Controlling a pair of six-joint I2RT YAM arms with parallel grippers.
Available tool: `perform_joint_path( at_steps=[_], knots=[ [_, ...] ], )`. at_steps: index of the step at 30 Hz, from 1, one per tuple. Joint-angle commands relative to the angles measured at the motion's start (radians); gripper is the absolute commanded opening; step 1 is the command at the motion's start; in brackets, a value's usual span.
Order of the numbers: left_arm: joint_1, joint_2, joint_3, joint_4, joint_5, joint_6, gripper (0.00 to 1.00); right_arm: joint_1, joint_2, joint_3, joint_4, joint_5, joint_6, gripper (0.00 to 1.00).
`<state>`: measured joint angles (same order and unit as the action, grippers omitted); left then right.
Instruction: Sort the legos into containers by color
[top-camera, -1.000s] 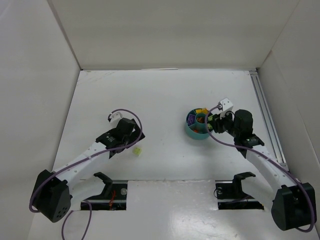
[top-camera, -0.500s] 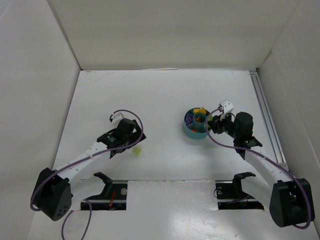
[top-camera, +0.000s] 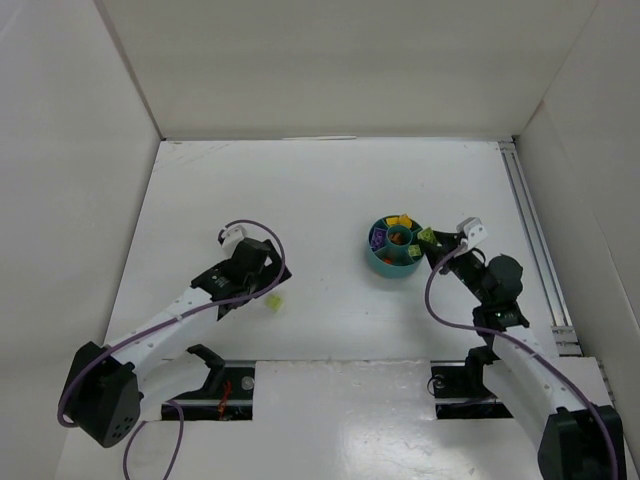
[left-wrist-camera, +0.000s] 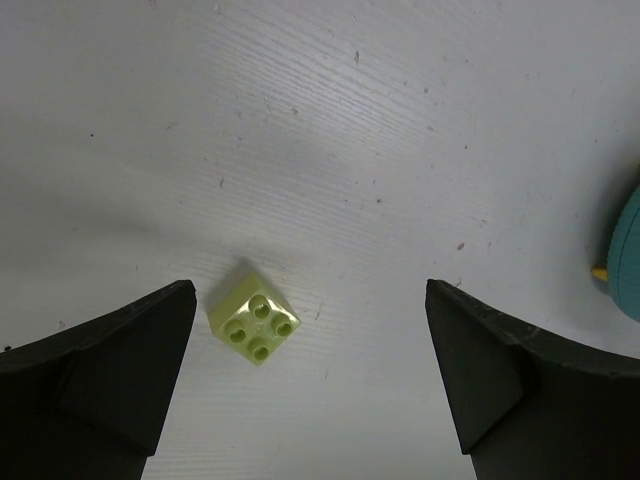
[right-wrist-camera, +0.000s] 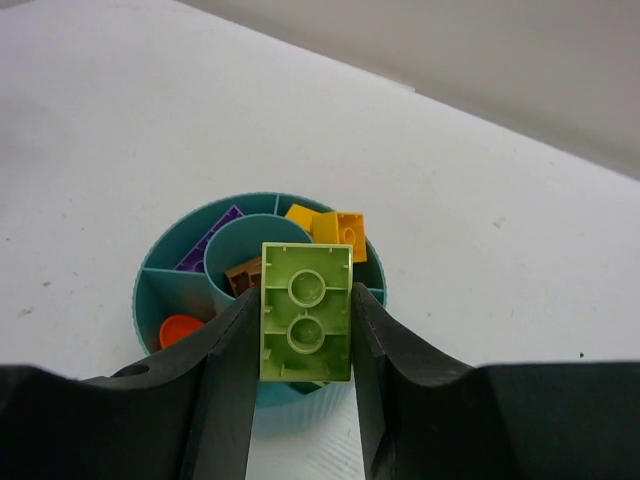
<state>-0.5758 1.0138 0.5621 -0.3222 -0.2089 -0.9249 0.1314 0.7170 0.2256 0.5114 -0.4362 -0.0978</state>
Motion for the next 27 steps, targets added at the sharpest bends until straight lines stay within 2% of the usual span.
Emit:
perform_joint_path(
  at_steps=[1,2,6,10,14,17,20,22,24,27],
  knots=[
    [0.004,-0.029,-0.013,0.020,0.000,0.017,0.98,-0.006,0.025,-0.028,0.209,-0.062,0.023,0.38],
    [0.004,-0.029,-0.013,0.020,0.000,0.017,0.98,-0.006,0.042,-0.028,0.210,-0.074,0.023,0.38],
    [0.004,-0.029,-0.013,0.029,0.000,0.017,0.98,-0.015,0.162,-0.060,0.419,-0.140,0.044,0.38],
    [0.004,-0.029,-0.013,0.029,0.000,0.026,0.96,-0.036,0.292,-0.060,0.557,-0.216,0.056,0.38],
    [0.004,-0.029,-0.004,0.029,0.000,0.026,0.96,-0.068,0.389,-0.071,0.643,-0.237,0.084,0.39],
    [0.004,-0.029,-0.004,0.029,0.000,0.037,0.96,-0.069,0.429,-0.071,0.682,-0.262,0.096,0.44],
    [0.004,-0.020,-0.004,0.029,0.000,0.037,0.96,-0.069,0.452,-0.071,0.682,-0.262,0.096,0.54],
    [0.004,-0.020,0.005,0.020,0.000,0.037,0.96,-0.069,0.452,-0.071,0.673,-0.262,0.096,0.66],
    [0.004,-0.020,0.005,0.020,0.000,0.037,0.96,-0.069,0.443,-0.071,0.647,-0.262,0.087,0.72],
    [0.004,-0.011,0.005,0.020,0.000,0.037,0.96,-0.069,0.400,-0.062,0.573,-0.253,0.069,0.74]
  ],
)
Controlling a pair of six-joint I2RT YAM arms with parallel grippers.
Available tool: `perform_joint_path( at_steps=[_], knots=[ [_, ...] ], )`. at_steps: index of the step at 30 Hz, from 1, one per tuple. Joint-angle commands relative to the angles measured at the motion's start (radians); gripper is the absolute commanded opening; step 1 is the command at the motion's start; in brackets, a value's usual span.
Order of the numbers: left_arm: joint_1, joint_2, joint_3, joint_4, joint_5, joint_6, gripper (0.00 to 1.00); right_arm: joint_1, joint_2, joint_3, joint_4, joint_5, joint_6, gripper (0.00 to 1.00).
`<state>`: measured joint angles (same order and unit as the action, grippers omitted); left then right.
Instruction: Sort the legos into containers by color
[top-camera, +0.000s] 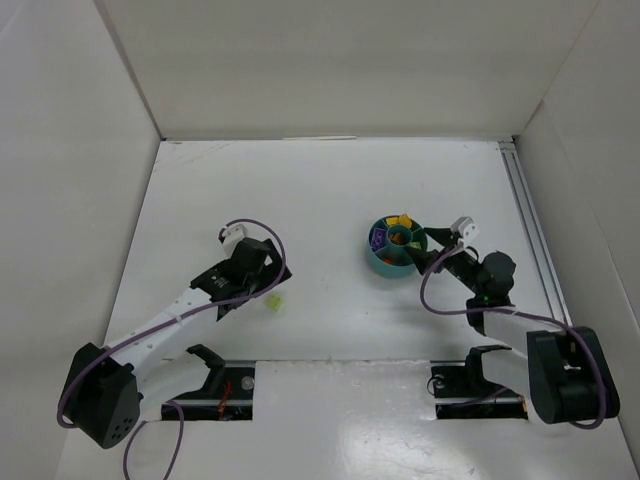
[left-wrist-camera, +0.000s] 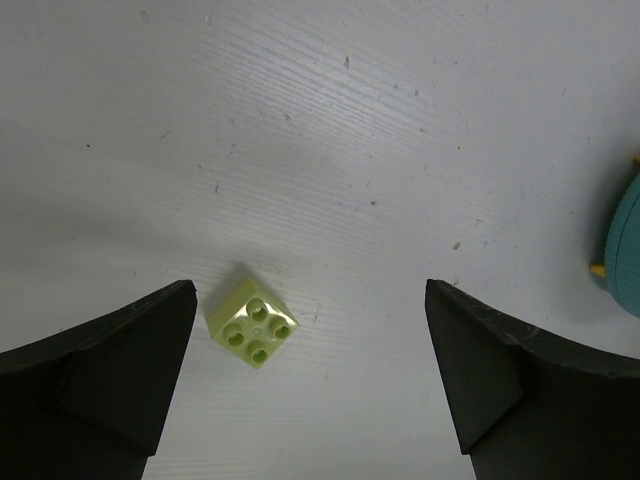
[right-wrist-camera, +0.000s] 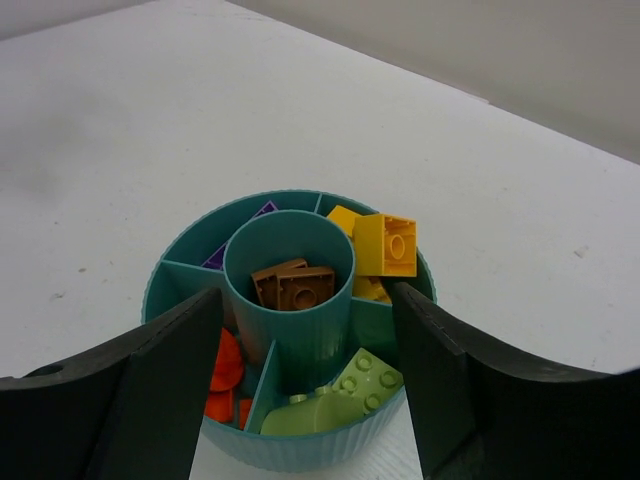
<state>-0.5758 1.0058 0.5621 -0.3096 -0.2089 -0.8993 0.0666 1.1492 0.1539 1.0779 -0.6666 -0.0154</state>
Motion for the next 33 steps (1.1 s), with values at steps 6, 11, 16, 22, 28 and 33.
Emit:
perform_joint_path(
  at_steps=[6,11,16,22,28,33],
  knots=[
    [0.004,0.020,0.005,0.007,0.031,0.030,0.96,-0.004,-0.251,0.079,-0.295,0.010,-0.055,0.75],
    [0.004,0.054,0.005,-0.020,0.052,0.030,0.92,-0.004,-0.406,0.102,-0.493,0.108,-0.067,0.80],
    [-0.039,0.090,0.015,-0.114,0.008,-0.055,0.85,-0.004,-0.543,0.136,-0.743,0.203,-0.122,0.81],
    [-0.048,0.090,-0.021,-0.089,0.035,-0.046,0.73,-0.004,-0.574,0.145,-0.803,0.217,-0.133,0.81],
    [-0.084,0.112,-0.030,-0.088,0.045,-0.016,0.67,-0.004,-0.537,0.145,-0.803,0.197,-0.152,0.81],
    [-0.105,0.174,-0.008,-0.148,0.005,-0.067,0.66,-0.004,-0.537,0.145,-0.803,0.206,-0.161,0.81]
  ],
)
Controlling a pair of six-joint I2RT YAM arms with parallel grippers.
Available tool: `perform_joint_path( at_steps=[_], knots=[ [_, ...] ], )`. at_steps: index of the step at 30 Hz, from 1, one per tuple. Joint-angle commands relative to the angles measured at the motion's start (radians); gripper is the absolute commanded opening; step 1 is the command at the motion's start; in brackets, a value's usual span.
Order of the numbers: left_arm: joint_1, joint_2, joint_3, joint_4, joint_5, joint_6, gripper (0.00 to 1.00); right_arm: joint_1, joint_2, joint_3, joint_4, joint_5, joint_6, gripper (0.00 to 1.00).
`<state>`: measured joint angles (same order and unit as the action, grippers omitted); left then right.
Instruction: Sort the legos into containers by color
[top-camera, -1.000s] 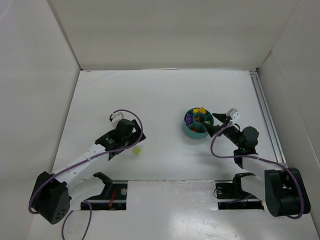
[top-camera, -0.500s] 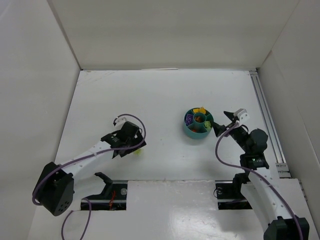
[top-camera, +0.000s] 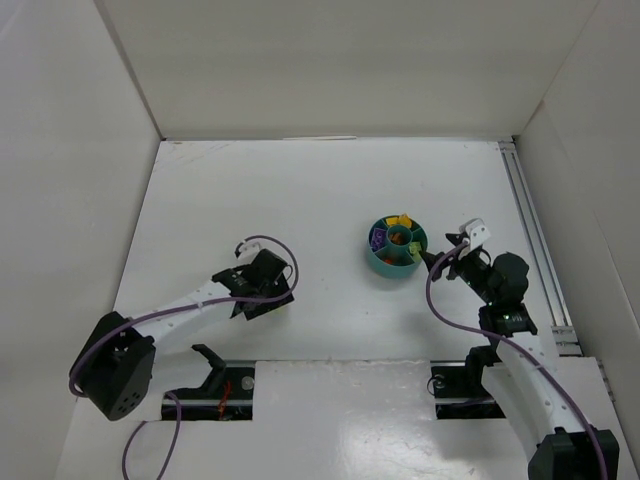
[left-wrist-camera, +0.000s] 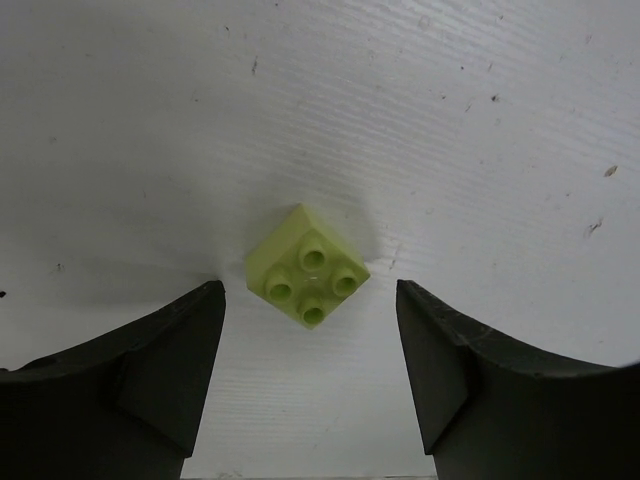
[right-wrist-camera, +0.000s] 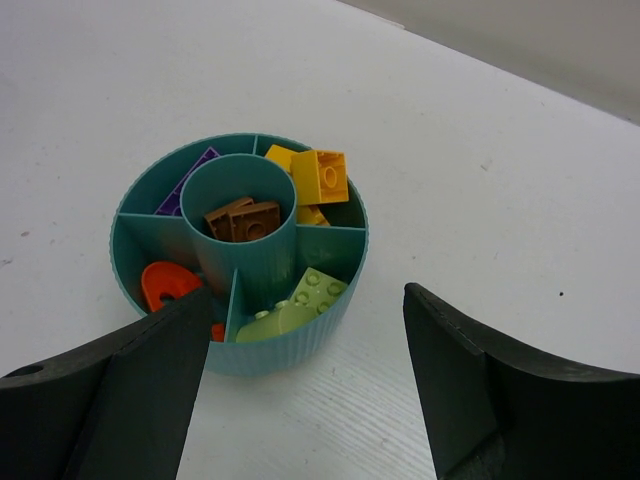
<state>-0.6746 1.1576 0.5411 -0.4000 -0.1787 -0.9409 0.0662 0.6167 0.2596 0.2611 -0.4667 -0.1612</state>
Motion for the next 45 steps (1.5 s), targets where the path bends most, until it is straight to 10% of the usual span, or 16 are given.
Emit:
perform_joint_path(
  at_steps=[1,23,35,45],
  knots=[
    [-0.006,0.031,0.013,-0.066,-0.036,-0.038,0.66,-0.003,-0.015,0.030,0.013,0.007,-0.015,0.81],
    [-0.078,0.048,0.163,-0.018,-0.059,0.028,0.23,-0.003,-0.095,0.049,-0.052,0.007,-0.024,0.81],
    [-0.284,0.256,0.653,0.277,-0.125,0.444,0.23,-0.003,-0.276,0.224,-0.688,0.787,0.107,1.00],
    [-0.347,0.712,1.112,0.424,0.026,0.718,0.23,-0.012,-0.276,0.228,-0.720,0.864,0.184,1.00]
  ],
)
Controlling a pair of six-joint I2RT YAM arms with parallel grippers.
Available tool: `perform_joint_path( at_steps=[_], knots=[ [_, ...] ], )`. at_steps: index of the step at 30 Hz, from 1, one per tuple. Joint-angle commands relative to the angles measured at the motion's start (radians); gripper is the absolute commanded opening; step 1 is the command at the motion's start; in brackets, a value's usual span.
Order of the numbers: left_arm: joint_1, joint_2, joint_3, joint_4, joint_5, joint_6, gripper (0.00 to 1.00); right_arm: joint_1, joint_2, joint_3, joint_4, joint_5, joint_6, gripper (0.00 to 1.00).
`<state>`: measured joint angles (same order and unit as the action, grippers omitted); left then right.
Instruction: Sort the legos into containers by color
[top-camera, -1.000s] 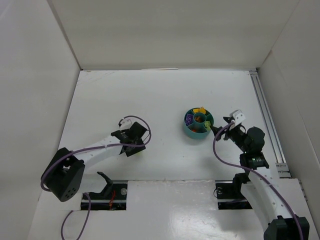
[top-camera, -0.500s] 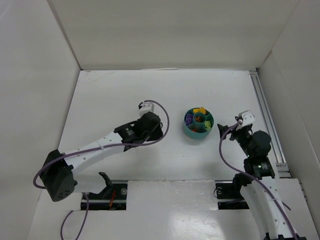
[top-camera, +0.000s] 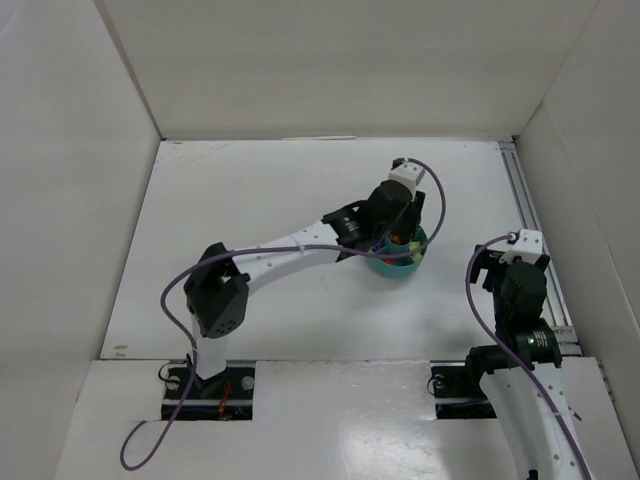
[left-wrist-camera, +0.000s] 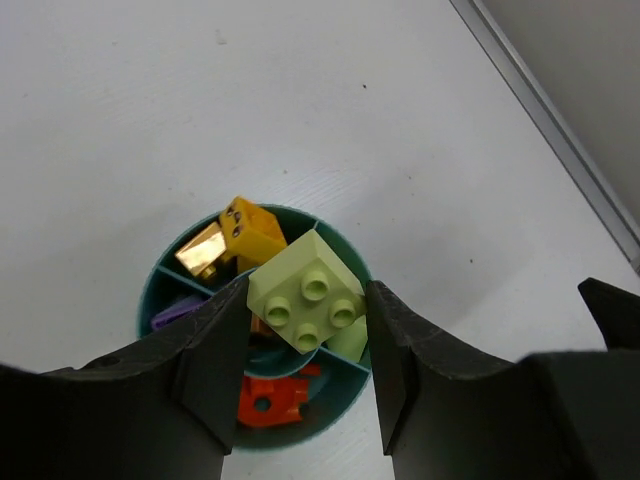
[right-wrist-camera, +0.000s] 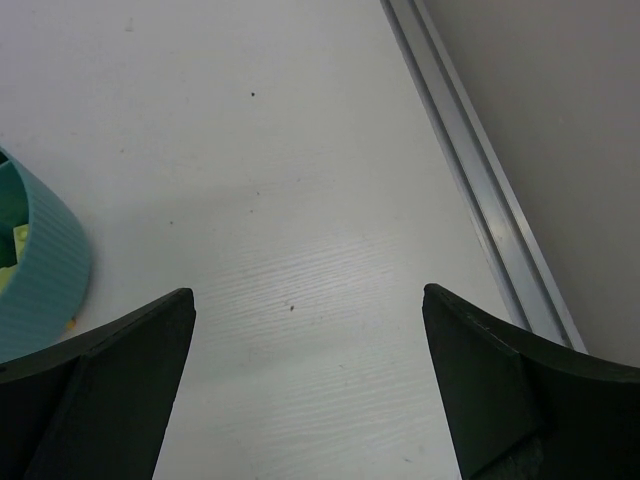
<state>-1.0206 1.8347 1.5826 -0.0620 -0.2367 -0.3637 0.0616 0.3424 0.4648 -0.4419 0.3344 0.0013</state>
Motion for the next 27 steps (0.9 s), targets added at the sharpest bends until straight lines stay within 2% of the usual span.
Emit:
perform_joint_path(
  at_steps=[1,5,10,13,21,27],
  knots=[
    [-0.001,0.055,0.091,0.087,0.108,0.158,0.23,-0.008,-0.002,0.023,-0.017,0.054,0.022,1.00],
    [-0.001,0.112,0.123,0.151,0.201,0.250,0.23,-0.008,-0.011,0.023,0.003,0.034,0.011,1.00],
    [-0.001,0.124,0.034,0.264,0.370,0.448,0.25,-0.008,0.000,0.014,0.022,0.003,-0.009,1.00],
    [-0.001,0.150,0.020,0.249,0.422,0.545,0.25,-0.008,0.018,0.014,0.041,-0.009,-0.018,1.00],
    [0.048,0.172,0.031,0.222,0.631,0.640,0.25,-0.008,0.037,0.005,0.063,-0.037,-0.037,1.00],
    [0.048,0.192,0.010,0.180,0.642,0.710,0.25,-0.008,0.046,0.005,0.083,-0.048,-0.037,1.00]
  ],
)
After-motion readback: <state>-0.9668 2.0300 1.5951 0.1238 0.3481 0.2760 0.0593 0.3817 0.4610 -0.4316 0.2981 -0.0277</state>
